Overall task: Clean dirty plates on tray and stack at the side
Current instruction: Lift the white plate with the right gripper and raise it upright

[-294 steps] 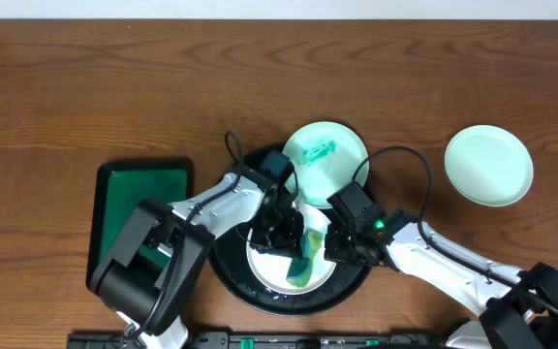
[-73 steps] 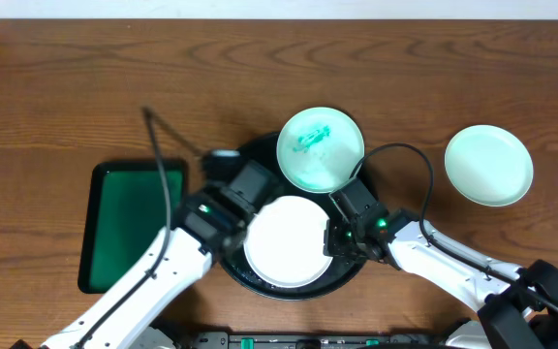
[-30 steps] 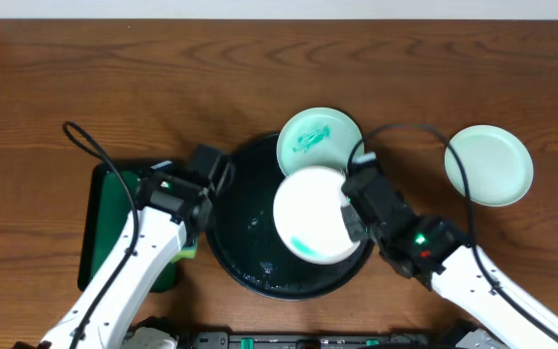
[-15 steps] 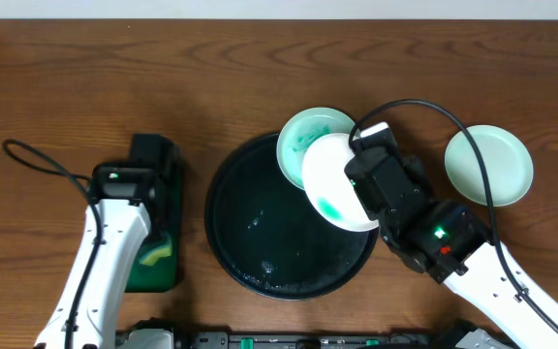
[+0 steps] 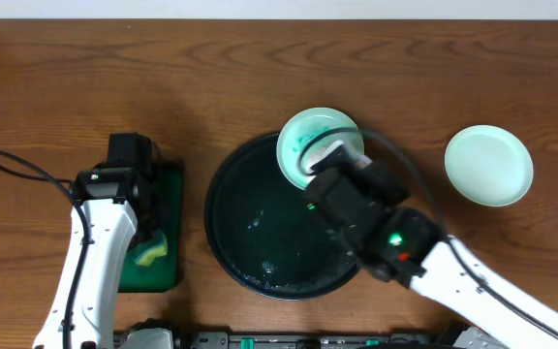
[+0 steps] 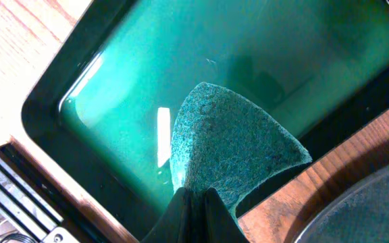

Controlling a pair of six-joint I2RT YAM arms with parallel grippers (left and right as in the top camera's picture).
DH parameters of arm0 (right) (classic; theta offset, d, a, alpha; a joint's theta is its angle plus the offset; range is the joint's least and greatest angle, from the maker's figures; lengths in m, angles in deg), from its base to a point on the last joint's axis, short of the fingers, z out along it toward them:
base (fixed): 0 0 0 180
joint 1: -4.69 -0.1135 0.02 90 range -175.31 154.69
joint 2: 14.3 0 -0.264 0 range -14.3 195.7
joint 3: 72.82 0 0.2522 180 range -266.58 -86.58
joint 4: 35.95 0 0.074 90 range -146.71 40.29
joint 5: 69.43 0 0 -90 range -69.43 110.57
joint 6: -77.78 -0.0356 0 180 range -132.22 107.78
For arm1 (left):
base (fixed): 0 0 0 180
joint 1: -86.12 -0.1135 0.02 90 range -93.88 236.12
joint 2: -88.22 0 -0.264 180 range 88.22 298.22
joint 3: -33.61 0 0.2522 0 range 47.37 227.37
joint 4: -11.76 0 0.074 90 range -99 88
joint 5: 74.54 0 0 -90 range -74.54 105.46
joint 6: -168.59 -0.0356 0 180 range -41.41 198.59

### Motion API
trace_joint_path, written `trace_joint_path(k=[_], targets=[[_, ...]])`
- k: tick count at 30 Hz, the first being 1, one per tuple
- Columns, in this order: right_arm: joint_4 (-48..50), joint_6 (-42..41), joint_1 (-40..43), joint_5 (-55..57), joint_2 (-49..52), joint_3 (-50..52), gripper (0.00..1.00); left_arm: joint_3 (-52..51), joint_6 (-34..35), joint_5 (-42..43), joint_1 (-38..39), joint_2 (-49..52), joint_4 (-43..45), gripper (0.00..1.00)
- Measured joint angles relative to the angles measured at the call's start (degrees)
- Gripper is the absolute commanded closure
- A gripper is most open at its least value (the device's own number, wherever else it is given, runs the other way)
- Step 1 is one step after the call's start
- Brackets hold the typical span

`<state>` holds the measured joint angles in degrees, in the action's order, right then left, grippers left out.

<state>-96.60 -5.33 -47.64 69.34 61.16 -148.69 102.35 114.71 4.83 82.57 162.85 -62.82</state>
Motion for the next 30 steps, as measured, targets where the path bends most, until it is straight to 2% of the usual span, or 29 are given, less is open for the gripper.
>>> trace_joint_path(k=[13, 30], targets=[[4.31, 7.32, -11.65, 21.64, 12.28, 0.0, 0.99, 0.0, -0.13, 0.02, 0.0, 0.0, 1.25, 0.93], [5.4, 9.53, -18.03, 29.27, 12.55, 0.0, 0.99, 0.0, -0.13, 0.02, 0.0, 0.0, 1.25, 0.93]])
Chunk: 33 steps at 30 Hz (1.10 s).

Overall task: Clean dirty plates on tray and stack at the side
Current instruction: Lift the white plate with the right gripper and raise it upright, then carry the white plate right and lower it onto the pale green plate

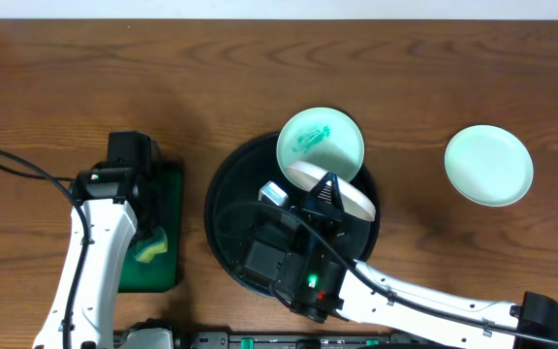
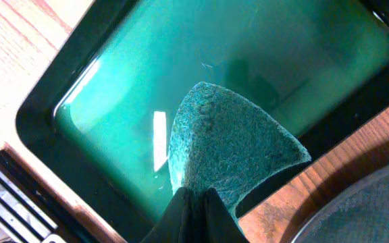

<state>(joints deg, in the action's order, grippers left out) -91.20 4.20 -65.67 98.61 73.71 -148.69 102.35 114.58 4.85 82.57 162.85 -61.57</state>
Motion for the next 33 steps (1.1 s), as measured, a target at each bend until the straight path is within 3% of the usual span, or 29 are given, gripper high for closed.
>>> trace_joint_path(k=[18, 27, 30, 33], targets=[[1.66, -0.11, 0.04, -0.2, 0.0, 0.0, 0.99, 0.0, -0.02, 0.0, 0.0, 0.0, 0.0, 0.93], [-0.7, -9.86, 0.04, -19.04, 0.02, -0.42, 0.99, 0.0, -0.02, -0.02, 0.0, 0.0, -0.04, 0.93], [-1.03, -9.66, 0.07, -14.29, 0.02, -0.79, 0.99, 0.0, -0.02, 0.0, 0.0, 0.0, -0.04, 0.93], [3.93, -3.82, 1.4, -2.36, 0.02, -0.98, 0.99, 0.0, -0.02, -0.02, 0.0, 0.0, -0.07, 0.93]])
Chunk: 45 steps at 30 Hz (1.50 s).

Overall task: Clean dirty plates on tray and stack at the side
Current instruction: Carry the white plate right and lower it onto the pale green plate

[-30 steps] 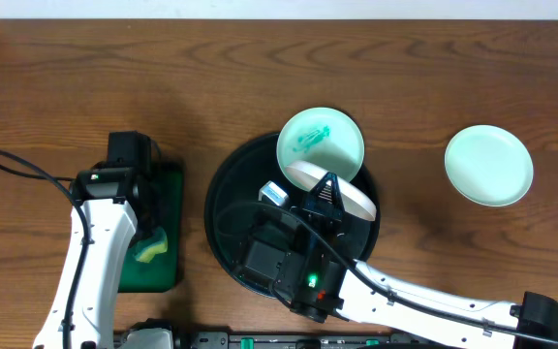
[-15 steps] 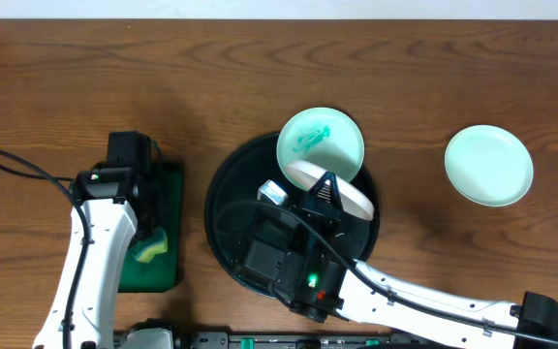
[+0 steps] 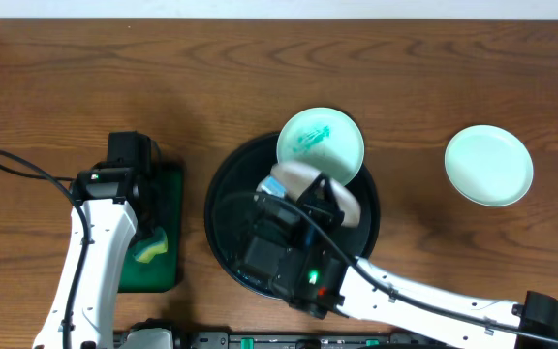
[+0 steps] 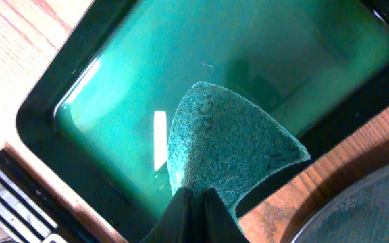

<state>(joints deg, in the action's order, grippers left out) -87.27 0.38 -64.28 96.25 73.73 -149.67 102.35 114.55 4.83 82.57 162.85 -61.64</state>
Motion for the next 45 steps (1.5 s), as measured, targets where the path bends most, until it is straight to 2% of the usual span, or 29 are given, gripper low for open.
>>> trace_joint_path(k=[5, 9, 12, 16, 19, 23, 28, 35, 40, 45], targets=[[9.55, 7.21, 2.1, 6.58, -0.02, -0.63, 0.99, 0.0, 0.0, 0.02, 0.0, 0.02, 0.07, 0.93], [10.6, 5.99, 1.49, 4.02, -0.02, -0.63, 0.99, 0.0, 0.0, 0.0, 0.0, 0.02, 0.07, 0.93], [7.87, -0.7, 0.9, -3.54, -0.02, -0.72, 0.99, 0.0, 0.0, 0.02, 0.0, 0.02, 0.09, 0.93], [3.02, -17.55, 1.09, -19.82, -0.02, -0.72, 0.99, 0.0, 0.0, 0.0, 0.0, 0.0, 0.04, 0.93], [1.46, -29.07, 4.04, -30.34, -0.02, -0.72, 0.99, 0.0, 0.0, 0.0, 0.0, 0.02, 0.02, 0.93], [1.2, -37.7, 10.91, -40.35, -0.57, -0.72, 0.99, 0.0, 0.0, 0.02, 0.0, 0.02, 0.02, 0.93], [-1.77, -41.9, 24.28, -48.74, -6.45, -1.9, 0.99, 0.0, 0.0, 0.02, 0.0, 0.02, -0.02, 0.93], [-11.69, -46.49, 53.0, -55.56, -16.44, -5.77, 0.99, 0.0, 0.0, 0.02, 0.0, 0.02, -0.11, 0.93], [-17.16, -47.74, 73.9, -60.74, -15.47, -5.51, 0.99, 0.0, 0.0, 0.02, 0.0, 0.02, -0.11, 0.93], [-17.49, -48.48, 87.71, -65.55, -12.07, -5.35, 0.99, 0.0, 0.0, 0.04, 0.0, 0.02, -0.09, 0.93]])
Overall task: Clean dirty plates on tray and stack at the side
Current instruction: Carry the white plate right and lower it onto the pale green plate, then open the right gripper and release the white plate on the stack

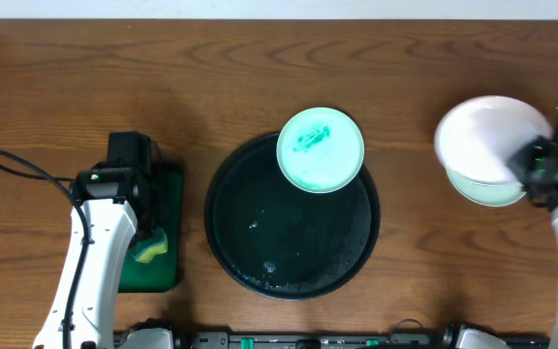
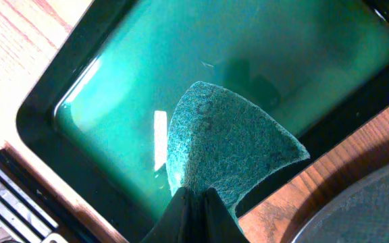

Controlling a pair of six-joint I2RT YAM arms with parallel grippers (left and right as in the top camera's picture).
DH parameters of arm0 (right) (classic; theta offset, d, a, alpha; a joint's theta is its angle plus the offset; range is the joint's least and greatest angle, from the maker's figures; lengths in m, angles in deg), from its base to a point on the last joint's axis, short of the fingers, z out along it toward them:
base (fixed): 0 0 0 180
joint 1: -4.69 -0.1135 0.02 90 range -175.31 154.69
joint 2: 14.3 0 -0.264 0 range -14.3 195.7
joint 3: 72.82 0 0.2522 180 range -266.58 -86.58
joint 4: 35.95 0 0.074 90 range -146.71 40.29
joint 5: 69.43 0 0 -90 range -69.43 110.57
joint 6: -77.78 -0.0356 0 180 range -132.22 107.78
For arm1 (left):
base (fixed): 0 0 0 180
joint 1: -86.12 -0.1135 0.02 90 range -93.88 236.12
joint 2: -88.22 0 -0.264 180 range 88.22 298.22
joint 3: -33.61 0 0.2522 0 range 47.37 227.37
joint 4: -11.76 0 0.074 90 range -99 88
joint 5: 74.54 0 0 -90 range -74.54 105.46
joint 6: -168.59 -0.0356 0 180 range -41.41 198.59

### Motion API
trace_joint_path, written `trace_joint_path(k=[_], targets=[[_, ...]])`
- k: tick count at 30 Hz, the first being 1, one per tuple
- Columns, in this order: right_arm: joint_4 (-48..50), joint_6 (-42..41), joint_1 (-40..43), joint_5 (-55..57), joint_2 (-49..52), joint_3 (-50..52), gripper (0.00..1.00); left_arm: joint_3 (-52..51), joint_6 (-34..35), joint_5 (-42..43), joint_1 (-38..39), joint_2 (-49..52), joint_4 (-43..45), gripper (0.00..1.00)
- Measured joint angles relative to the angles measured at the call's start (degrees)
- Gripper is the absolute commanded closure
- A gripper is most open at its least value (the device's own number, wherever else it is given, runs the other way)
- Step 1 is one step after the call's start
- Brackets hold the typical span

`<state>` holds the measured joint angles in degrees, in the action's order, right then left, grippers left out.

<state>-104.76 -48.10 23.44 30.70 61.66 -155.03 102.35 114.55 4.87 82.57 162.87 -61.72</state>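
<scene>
A mint plate smeared with green (image 1: 321, 150) lies on the far rim of the round black tray (image 1: 289, 233). At the far right my right gripper (image 1: 531, 160) is shut on the edge of a pale, clean-looking plate (image 1: 482, 136). It holds that plate just above a mint plate (image 1: 497, 189) on the table. My left gripper (image 2: 194, 191) is shut on a green scouring pad (image 2: 228, 145); in the overhead view the pad (image 1: 150, 249) hangs over the green basin.
The green basin (image 1: 170, 184) with water (image 2: 181, 61) stands at the left by the table's front edge, close to the tray's left side. A black cable (image 1: 27, 170) loops left of the left arm. Bare wood spans the back of the table.
My right arm has moved with the pale plate from over the middle of the tray to the far right, above the mint plate there. The left gripper and pad have not moved.
First my right gripper was at the plates on the tray's far rim. Then it held a pale plate tilted over the tray's middle, the smeared plate staying on the rim. Now that pale plate hangs over the mint plate at the right. The left gripper held the pad throughout.
</scene>
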Motion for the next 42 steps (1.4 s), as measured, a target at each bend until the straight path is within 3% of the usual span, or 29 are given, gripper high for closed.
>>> trace_joint_path(k=[7, 18, 19, 23, 24, 35, 42], targets=[[2.43, -0.81, 9.14, -2.95, 8.48, 0.02, 0.99, 0.0, 0.0, 0.04, 0.0, 0.0, -0.02, 0.93], [9.07, -0.98, 9.53, -4.28, 22.77, 0.11, 0.98, 0.0, -0.33, 0.17, 0.0, 0.0, -0.57, 0.93], [9.29, -1.01, 9.53, -4.37, 23.43, 0.11, 0.92, 0.0, -0.44, 0.17, 0.0, 0.0, -0.63, 0.93], [9.7, -0.83, 9.55, -5.84, 24.76, 0.13, 0.27, 0.0, -0.46, 0.17, 0.0, 0.0, -0.68, 0.93], [9.97, -0.48, 9.55, -6.58, 24.92, 0.15, 0.16, 0.0, -0.46, 0.17, 0.0, 0.0, -0.68, 0.93], [11.43, 6.4, 8.98, -16.65, 23.15, 0.17, 0.01, 0.0, -0.46, 0.17, 0.0, 0.24, -0.66, 0.93], [9.07, 8.02, 1.75, -21.79, 9.27, -0.07, 0.01, 0.0, -0.46, 0.17, 0.0, 0.26, -0.59, 0.93]])
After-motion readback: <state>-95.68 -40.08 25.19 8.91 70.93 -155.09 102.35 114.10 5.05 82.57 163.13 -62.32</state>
